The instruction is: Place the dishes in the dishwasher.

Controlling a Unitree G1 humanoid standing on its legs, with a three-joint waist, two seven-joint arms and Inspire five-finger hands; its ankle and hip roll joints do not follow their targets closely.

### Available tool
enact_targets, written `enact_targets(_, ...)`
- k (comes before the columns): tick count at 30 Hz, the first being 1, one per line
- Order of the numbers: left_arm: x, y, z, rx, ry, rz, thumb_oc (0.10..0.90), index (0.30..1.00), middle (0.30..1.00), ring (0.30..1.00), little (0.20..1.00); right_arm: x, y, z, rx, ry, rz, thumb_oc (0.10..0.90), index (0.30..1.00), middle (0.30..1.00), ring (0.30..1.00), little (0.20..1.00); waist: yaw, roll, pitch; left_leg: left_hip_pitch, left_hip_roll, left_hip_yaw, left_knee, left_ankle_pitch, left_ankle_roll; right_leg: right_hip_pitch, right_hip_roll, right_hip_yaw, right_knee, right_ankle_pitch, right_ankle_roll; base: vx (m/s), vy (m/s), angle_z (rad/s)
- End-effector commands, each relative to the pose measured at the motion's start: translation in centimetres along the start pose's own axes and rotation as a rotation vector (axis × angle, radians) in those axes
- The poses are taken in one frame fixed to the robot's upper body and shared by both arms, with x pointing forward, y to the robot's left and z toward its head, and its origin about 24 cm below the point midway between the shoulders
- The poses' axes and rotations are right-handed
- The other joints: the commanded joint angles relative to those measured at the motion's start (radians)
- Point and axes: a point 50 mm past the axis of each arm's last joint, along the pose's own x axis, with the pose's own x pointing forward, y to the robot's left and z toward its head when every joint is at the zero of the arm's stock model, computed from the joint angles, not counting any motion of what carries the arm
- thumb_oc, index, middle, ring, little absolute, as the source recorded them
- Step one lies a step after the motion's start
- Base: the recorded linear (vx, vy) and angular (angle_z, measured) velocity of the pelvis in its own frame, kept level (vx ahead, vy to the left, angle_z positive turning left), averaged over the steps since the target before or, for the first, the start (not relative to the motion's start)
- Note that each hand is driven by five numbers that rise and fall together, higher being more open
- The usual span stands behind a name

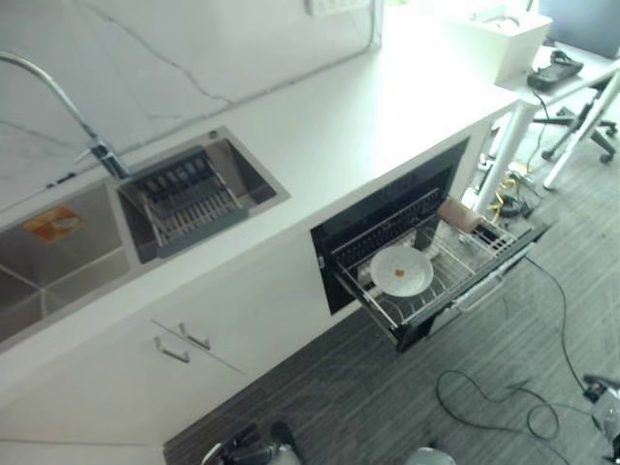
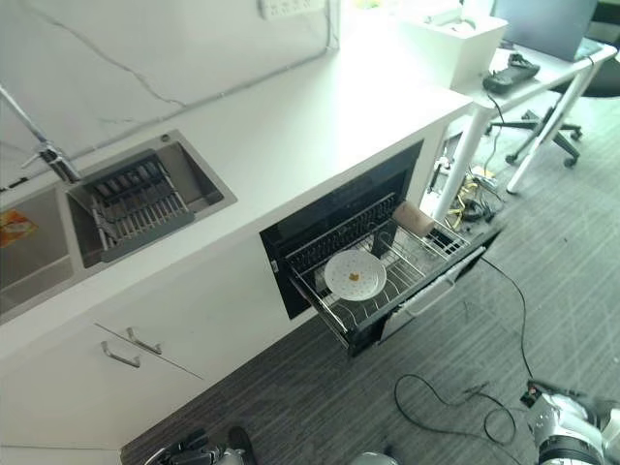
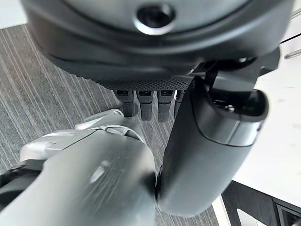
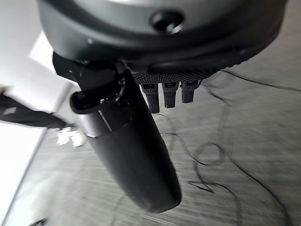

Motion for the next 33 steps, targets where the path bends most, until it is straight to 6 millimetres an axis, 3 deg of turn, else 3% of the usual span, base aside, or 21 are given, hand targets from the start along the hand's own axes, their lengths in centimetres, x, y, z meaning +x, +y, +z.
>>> enact_targets(1, 0.2, 1.2, 1.9, 0.096, -0.045, 0.002, 0.800, 0.900, 0.900, 0.900, 0.900, -1.1, 2.0, 4.2, 0.344, 0.004, 0.123, 0.800, 0.900, 0.900, 0.900, 0.900, 0.046, -0.021, 0.027, 0.081, 0.056, -0.012, 0.173, -0.227, -0.075, -0.072, 0.011, -0.070, 0.102, -0.068, -0.065, 0.04, -0.048, 0.22)
enact_targets(5, 0.2, 1.1, 0.9, 0.107, -0.012, 0.002, 0.800, 0.900, 0.900, 0.900, 0.900, -0.9, 2.1, 3.1, 0.504, 0.144, 0.102, 0.800, 0.900, 0.900, 0.900, 0.900, 0.073, 0.000, 0.016, 0.080, 0.044, -0.035, 0.173, -0.230, -0.074, -0.062, 0.006, -0.087, 0.102, -0.070, -0.064, 0.05, -0.039, 0.19)
enact_targets(6, 0.2, 1.0, 0.7, 0.107, -0.007, -0.002, 0.800, 0.900, 0.900, 0.900, 0.900, -1.0, 2.1, 3.2, 0.517, 0.148, 0.102, 0.744, 0.815, 0.815, 0.815, 0.815, 0.077, 0.006, 0.015, 0.081, 0.042, -0.039, 0.173, -0.230, -0.075, -0.060, 0.004, -0.089, 0.102, -0.070, -0.065, 0.04, 0.004, 0.11)
enact_targets(7, 0.2, 0.8, 0.6, 0.108, -0.003, -0.005, 0.800, 0.900, 0.900, 0.900, 0.900, -1.0, 2.2, 3.2, 0.529, 0.149, 0.097, 0.547, 0.521, 0.521, 0.521, 0.521, 0.081, 0.010, 0.013, 0.080, 0.039, -0.042, 0.173, -0.231, -0.075, -0.060, 0.003, -0.090, 0.102, -0.071, -0.065, 0.03, 0.019, 0.16)
enact_targets(8, 0.2, 0.7, 0.3, 0.108, 0.001, -0.009, 0.800, 0.900, 0.900, 0.900, 0.900, -1.0, 2.1, 3.4, 0.542, 0.151, 0.087, 0.435, 0.352, 0.352, 0.352, 0.352, 0.085, 0.017, 0.011, 0.079, 0.035, -0.046, 0.173, -0.231, -0.075, -0.059, 0.002, -0.091, 0.102, -0.072, -0.066, 0.03, 0.024, 0.35)
enact_targets(9, 0.2, 0.5, 0.1, 0.103, 0.006, -0.012, 0.800, 0.900, 0.900, 0.900, 0.900, -1.1, 2.1, 3.6, 0.556, 0.158, 0.076, 0.400, 0.300, 0.300, 0.300, 0.300, 0.089, 0.023, 0.009, 0.077, 0.032, -0.051, 0.173, -0.232, -0.075, -0.058, 0.000, -0.092, 0.102, -0.073, -0.066, 0.07, 0.040, 0.44)
enact_targets(13, 0.3, -0.6, -1.3, 0.065, 0.040, -0.027, 0.800, 0.900, 0.900, 0.900, 0.900, -1.2, 1.6, 5.3, 0.631, 0.169, 0.075, 0.400, 0.300, 0.300, 0.300, 0.300, 0.122, 0.063, 0.006, 0.057, 0.007, -0.076, 0.173, -0.228, -0.076, -0.059, -0.026, -0.112, 0.102, -0.067, -0.061, 0.05, 0.067, 0.28)
enact_targets(23, -0.1, -0.6, -2.6, 0.025, 0.085, -0.012, 0.800, 0.900, 0.900, 0.900, 0.900, -1.9, 1.6, 7.8, 0.580, 0.160, 0.144, 0.400, 0.300, 0.300, 0.300, 0.300, 0.161, 0.080, 0.010, 0.032, -0.016, -0.095, 0.173, -0.225, -0.068, -0.054, -0.054, -0.148, 0.102, -0.057, -0.055, 0.03, 0.042, 0.14)
enact_targets(30, -0.2, -0.2, -2.7, -0.008, 0.089, -0.003, 0.800, 0.900, 0.900, 0.900, 0.900, -3.0, 2.7, 9.7, 0.521, 0.124, 0.219, 0.400, 0.300, 0.300, 0.300, 0.300, 0.194, 0.085, 0.019, 0.023, -0.038, -0.123, 0.173, -0.242, -0.070, -0.043, -0.073, -0.152, 0.102, -0.064, -0.036, 0.04, 0.036, 0.11)
enact_targets(33, -0.2, -0.1, -2.3, -0.021, 0.081, -0.006, 0.800, 0.900, 0.900, 0.900, 0.900, -4.2, 3.8, 11.3, 0.514, 0.093, 0.262, 0.400, 0.300, 0.300, 0.300, 0.300, 0.210, 0.090, 0.038, 0.003, -0.044, -0.114, 0.173, -0.224, -0.056, -0.052, -0.090, -0.185, 0.102, -0.035, -0.041, 0.04, 0.035, 0.27)
